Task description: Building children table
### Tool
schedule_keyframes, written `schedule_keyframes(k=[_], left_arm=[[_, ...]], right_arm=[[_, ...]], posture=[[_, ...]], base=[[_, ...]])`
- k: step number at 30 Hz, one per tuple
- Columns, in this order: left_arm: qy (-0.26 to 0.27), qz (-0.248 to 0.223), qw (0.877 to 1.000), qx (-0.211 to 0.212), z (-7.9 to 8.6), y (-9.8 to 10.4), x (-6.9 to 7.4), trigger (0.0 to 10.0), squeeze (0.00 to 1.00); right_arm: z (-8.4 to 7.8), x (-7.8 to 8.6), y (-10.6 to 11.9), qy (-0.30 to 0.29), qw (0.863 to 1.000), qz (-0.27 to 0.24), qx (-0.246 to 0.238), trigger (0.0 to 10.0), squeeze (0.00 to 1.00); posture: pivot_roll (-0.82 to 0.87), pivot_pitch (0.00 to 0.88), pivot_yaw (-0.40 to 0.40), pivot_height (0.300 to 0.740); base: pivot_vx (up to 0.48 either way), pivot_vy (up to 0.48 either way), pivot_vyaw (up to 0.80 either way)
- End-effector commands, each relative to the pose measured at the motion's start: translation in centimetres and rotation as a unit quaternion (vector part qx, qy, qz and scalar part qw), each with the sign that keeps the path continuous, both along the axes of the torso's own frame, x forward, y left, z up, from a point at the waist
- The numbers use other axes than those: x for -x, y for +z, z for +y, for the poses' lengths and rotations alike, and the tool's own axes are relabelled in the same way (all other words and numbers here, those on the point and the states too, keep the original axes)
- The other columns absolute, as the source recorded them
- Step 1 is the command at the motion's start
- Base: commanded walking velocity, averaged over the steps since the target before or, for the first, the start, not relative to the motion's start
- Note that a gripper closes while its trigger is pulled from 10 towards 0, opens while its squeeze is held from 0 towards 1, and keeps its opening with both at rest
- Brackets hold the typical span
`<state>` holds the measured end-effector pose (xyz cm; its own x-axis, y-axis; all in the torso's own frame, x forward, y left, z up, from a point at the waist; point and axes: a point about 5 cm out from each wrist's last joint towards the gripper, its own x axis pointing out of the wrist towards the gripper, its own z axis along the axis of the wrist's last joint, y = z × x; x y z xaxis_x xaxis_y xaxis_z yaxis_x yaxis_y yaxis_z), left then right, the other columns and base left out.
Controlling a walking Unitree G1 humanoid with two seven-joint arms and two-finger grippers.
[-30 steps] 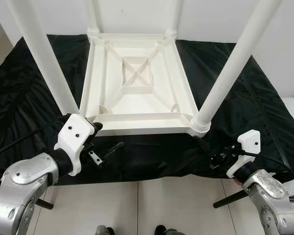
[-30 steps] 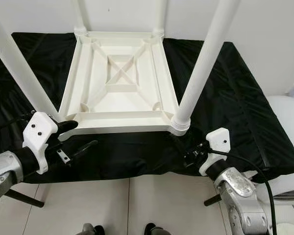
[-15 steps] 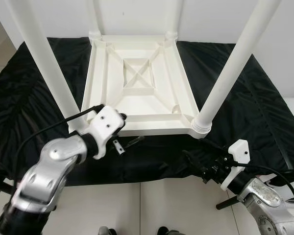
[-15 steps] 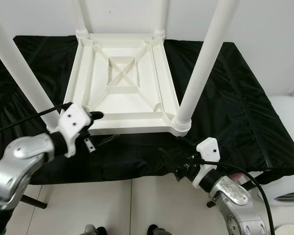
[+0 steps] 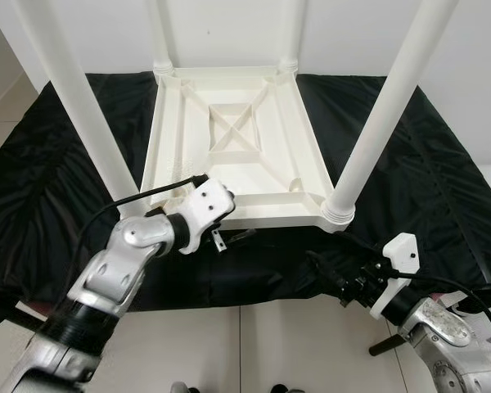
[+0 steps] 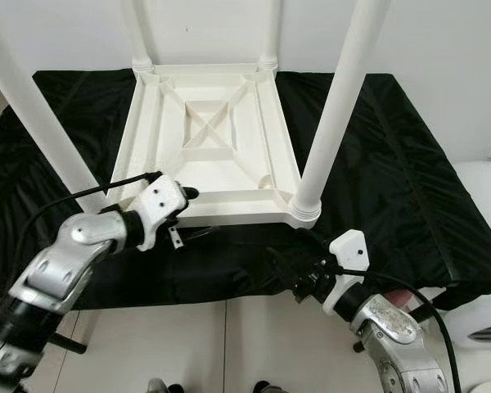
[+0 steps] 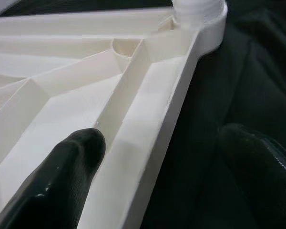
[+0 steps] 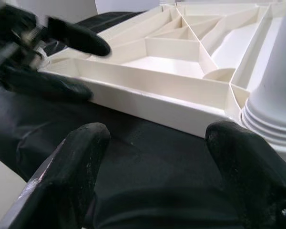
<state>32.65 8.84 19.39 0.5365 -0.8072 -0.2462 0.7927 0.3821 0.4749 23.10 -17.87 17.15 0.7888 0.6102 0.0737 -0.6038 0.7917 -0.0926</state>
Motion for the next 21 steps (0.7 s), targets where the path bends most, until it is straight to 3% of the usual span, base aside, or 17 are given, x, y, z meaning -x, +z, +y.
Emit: schedule_keyframes(k=[1, 21], left_arm=[[-0.009, 0.005, 1.0, -0.014, -0.1, -0.7, 0.0, 10.0, 0.0], [-0.068, 0.028, 0.995, -0.075, -1.8, -2.3, -2.6, 10.0, 0.0]], right_arm=[[-0.1, 0.2, 0.1, 0.0, 1.0, 0.002, 0.0, 10.0, 0.0], [-0.7, 1.6, -0.1, -0.031, 0.999, 0.011, -0.004, 10.0, 0.0]], posture=[[-0.1, 0.143, 0.052, 0.74], [-0.14, 0.182, 0.098, 0.74]], base=[[0.0, 0.0, 0.0], [0.0, 0.0, 0.0]])
